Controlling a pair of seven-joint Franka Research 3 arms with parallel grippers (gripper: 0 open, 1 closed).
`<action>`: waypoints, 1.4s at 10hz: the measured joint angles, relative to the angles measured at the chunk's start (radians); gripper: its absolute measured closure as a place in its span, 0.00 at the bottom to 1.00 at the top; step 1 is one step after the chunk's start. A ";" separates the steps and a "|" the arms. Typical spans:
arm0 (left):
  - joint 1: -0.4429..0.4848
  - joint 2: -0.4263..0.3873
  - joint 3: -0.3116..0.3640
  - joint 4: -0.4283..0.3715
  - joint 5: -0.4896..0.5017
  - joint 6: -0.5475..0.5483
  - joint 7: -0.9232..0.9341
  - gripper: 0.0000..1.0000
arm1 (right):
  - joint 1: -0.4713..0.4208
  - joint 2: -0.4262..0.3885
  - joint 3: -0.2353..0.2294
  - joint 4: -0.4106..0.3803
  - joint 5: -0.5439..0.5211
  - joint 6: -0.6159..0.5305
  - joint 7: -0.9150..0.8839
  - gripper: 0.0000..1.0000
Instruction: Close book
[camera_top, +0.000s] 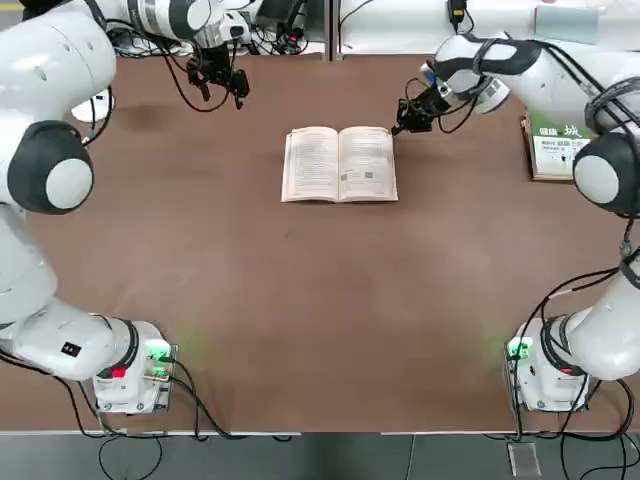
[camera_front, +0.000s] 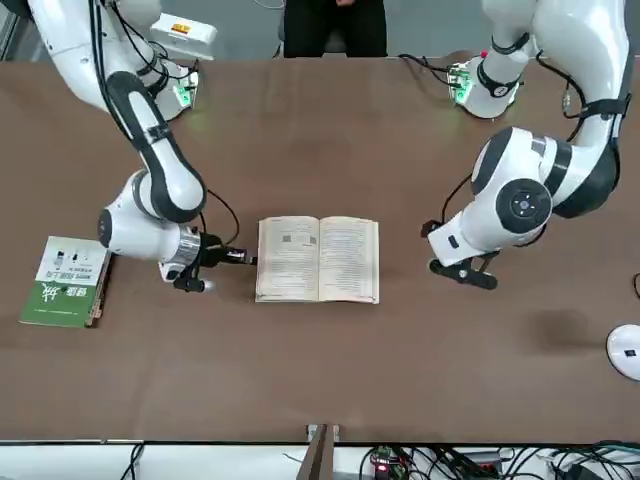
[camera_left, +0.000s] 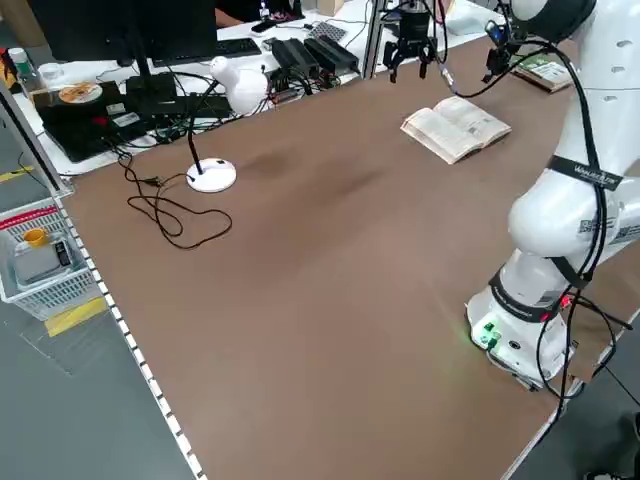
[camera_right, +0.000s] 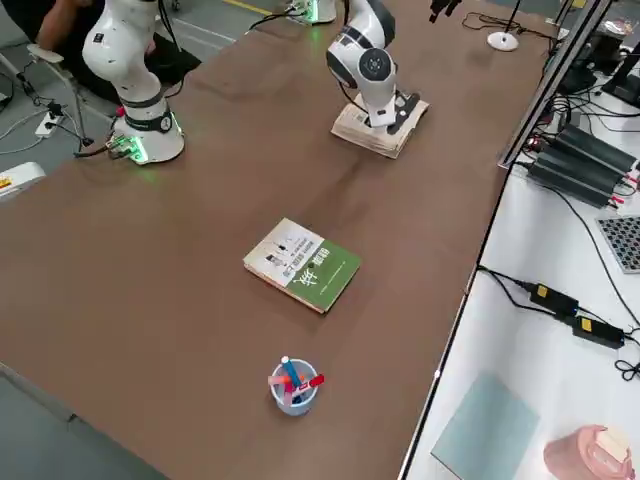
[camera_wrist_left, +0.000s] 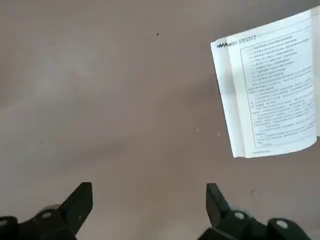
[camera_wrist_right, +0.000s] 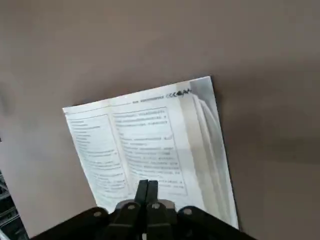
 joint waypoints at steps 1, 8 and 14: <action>-0.003 0.006 0.000 0.000 0.000 0.009 0.000 0.00 | 0.007 0.011 0.000 0.000 0.001 0.015 -0.004 0.99; -0.020 0.042 -0.004 0.002 0.000 0.041 0.000 0.00 | 0.043 0.081 0.000 -0.001 0.002 0.096 -0.014 0.99; -0.021 0.045 -0.019 0.003 0.000 0.044 0.000 0.00 | 0.051 0.089 0.000 -0.017 0.002 0.098 -0.027 0.99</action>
